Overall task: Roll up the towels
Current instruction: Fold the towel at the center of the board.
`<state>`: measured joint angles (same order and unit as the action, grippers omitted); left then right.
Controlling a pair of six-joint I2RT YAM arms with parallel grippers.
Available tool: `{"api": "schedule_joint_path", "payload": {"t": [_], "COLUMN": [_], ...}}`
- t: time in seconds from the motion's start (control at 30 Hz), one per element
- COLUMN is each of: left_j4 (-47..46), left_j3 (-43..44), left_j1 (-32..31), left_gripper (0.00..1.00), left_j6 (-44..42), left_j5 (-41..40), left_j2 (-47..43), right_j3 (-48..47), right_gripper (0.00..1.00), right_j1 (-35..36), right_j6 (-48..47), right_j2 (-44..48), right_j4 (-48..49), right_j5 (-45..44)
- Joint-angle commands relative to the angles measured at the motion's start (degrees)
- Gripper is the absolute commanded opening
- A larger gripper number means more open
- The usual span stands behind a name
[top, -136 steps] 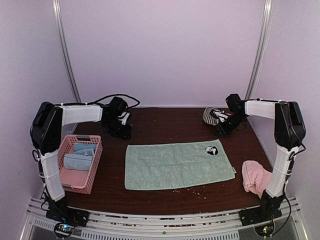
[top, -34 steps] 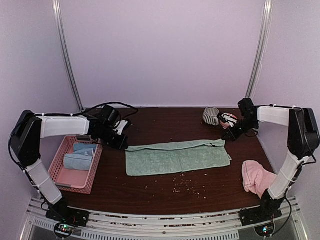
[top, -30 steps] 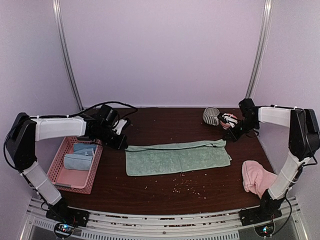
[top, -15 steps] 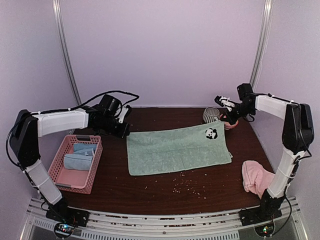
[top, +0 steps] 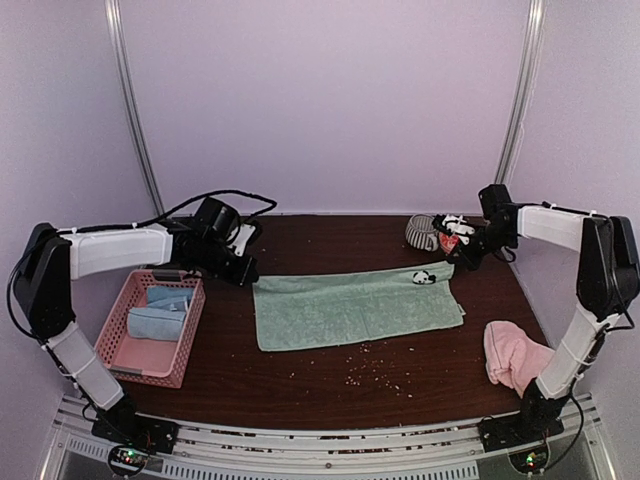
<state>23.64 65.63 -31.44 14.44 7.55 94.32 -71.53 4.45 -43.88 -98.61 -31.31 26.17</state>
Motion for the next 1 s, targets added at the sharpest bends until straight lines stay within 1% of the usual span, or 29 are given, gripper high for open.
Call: {"api": "schedule_joint_path", "payload": {"t": [0.0,0.27,0.4,0.63,0.8,0.97], "left_j4": [-0.7,-0.4,0.2,2.3,4.6,6.1], "left_j3": [-2.3,-5.9,-7.0,-7.5,-7.2,-6.5], "left_j1": [0.4,0.4,0.3,-0.6,-1.2,-1.7], "left_gripper": [0.0,0.0,0.0,0.0,0.0,0.0], "left_j6": [-0.8,-0.4,-0.4,-1.3,-2.8,-4.2], "left_j5": [3.3,6.6,8.8,12.9,14.7,14.9], "left_j2": [-3.5,-4.3,-4.6,-3.9,-3.2,-2.9], "right_j3": [2.0,6.0,7.7,7.9,7.0,4.4], "right_gripper": [0.0,0.0,0.0,0.0,0.0,0.0], "right_j1": [-0.5,-0.4,-0.5,-0.8,-1.6,-3.2], "right_j6": [-3.4,-10.1,-13.1,-16.4,-16.8,-15.0], "right_j2": [3.7,4.6,5.5,6.3,6.6,6.4], "right_j4": [-2.2,-7.2,-8.8,-12.2,-12.6,-11.8], "right_j5": [2.1,6.0,5.7,3.6,1.8,1.8]}}
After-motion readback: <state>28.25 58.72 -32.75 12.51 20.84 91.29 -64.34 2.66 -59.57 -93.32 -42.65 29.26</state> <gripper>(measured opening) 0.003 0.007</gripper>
